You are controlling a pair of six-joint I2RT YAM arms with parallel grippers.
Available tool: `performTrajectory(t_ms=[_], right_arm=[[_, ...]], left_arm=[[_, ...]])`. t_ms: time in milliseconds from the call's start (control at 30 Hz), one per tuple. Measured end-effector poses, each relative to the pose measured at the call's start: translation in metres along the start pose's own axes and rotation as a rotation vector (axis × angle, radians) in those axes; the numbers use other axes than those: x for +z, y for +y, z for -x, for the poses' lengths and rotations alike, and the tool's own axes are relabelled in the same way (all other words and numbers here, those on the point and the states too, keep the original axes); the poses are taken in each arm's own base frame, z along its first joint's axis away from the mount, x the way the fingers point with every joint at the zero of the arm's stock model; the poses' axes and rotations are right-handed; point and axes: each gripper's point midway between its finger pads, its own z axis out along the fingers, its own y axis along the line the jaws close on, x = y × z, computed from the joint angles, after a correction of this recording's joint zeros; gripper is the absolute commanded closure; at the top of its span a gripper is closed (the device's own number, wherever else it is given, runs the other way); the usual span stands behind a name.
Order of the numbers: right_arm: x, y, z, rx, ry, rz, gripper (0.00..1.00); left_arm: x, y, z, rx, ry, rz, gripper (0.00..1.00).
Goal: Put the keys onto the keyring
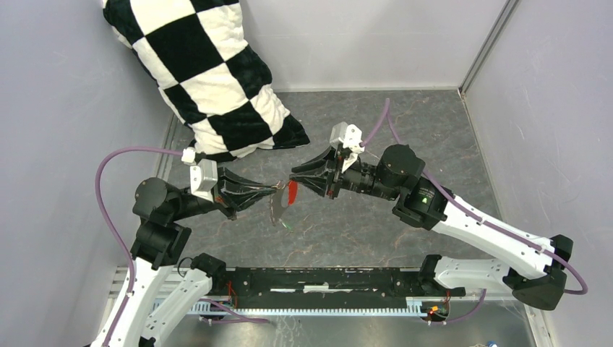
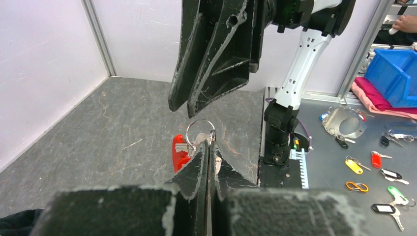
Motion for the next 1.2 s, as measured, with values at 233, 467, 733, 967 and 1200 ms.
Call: performTrajectory(t_ms=[233,467,733,967,1200], right_arm=[[0.002,-0.003,0.018,0.031,-0.074,-0.027,0.70],[0.009,0.001,0.013,0.056,-0.066,0.008,0.73],[0.014,0.007,0.002,0.066,-0.035,0.052,0.75],[0.013,0.011,-0.016,0.076,0.002,0.074,0.76],[0.012,0.010,-0.029,0.080,0.028,0.075,0.74]], left_arm=[[0.000,-0.002,0.000,0.003,0.001,-0.015,0.98],[0.000,-0.003,0.000,0.003,0.001,-0.020,0.98],[0.000,-0.003,0.000,0.004,0.000,-0.018,0.98],[0.001,0.001,0.006,0.028,-0.022,0.003,0.98],[0.002,0.004,0.003,0.023,-0.019,0.008,0.98]])
